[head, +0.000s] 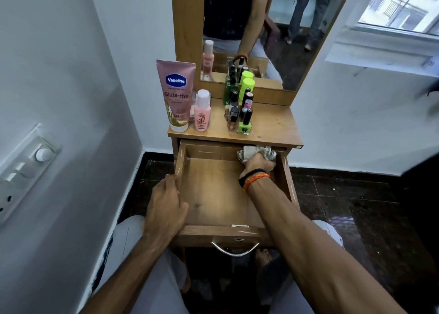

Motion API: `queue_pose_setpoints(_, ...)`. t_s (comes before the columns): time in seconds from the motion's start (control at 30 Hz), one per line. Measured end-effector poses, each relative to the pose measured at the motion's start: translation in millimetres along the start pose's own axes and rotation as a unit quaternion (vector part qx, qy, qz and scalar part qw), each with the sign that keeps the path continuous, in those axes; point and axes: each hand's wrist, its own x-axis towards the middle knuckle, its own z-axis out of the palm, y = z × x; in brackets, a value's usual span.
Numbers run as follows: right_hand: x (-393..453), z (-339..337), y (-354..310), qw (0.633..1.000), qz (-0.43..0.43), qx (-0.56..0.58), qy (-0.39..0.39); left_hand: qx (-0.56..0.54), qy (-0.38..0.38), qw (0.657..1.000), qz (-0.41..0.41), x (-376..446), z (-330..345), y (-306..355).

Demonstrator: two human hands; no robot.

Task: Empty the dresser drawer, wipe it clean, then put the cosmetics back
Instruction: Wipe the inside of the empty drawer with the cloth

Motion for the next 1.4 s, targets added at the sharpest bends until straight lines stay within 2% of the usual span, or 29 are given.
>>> queue_pose_setpoints(0.2,-29,23,30,0.996,-0.016,-0.089,-0.027,0.022,-0.011,1.0,0.005,0,-3,3)
queue_pose_setpoints(0.27,-50,36,46,0.992,0.022,-0.077,-0.101,0.02,-0.015,1.0,-0.006,0,-4,3)
queue_pose_setpoints(0.33,-73,49,60,0.974,0.102,-0.023,-0.2,0.015,-0.017,1.0,-0.01,0,-5,3)
queue_pose_setpoints(0.4,-85,59,64,0.957,0.153,0.028,-0.246,0.009,-0.018,1.0,-0.011,1,-5,3)
queue_pose_setpoints(0.6,-50,38,42,0.951,0.179,0.056,-0.244,0.014,-0.026,0.999,-0.031,3,-6,5)
queue_pose_setpoints(0.83,-9,5,19,0.981,0.112,0.136,-0.083,0.014,-0.035,0.999,-0.012,1,-7,5)
queue_pose_setpoints(1.0,-22,19,42,0.996,0.045,0.017,-0.07,0.008,-0.031,0.999,-0.017,2,-7,4)
queue_pose_setpoints(1.07,-29,26,49,0.992,0.061,-0.022,-0.109,0.006,-0.027,0.999,-0.029,3,-7,4)
queue_pose_setpoints(1.2,-43,37,56,0.962,0.108,-0.083,-0.238,0.005,-0.029,0.999,-0.041,4,-8,2)
queue_pose_setpoints(1.33,-36,37,64,0.941,0.084,-0.152,-0.29,-0.009,-0.02,0.998,-0.056,6,-11,4)
queue_pose_setpoints(1.4,-28,32,68,0.919,0.05,-0.204,-0.333,-0.01,-0.016,0.998,-0.06,6,-10,6)
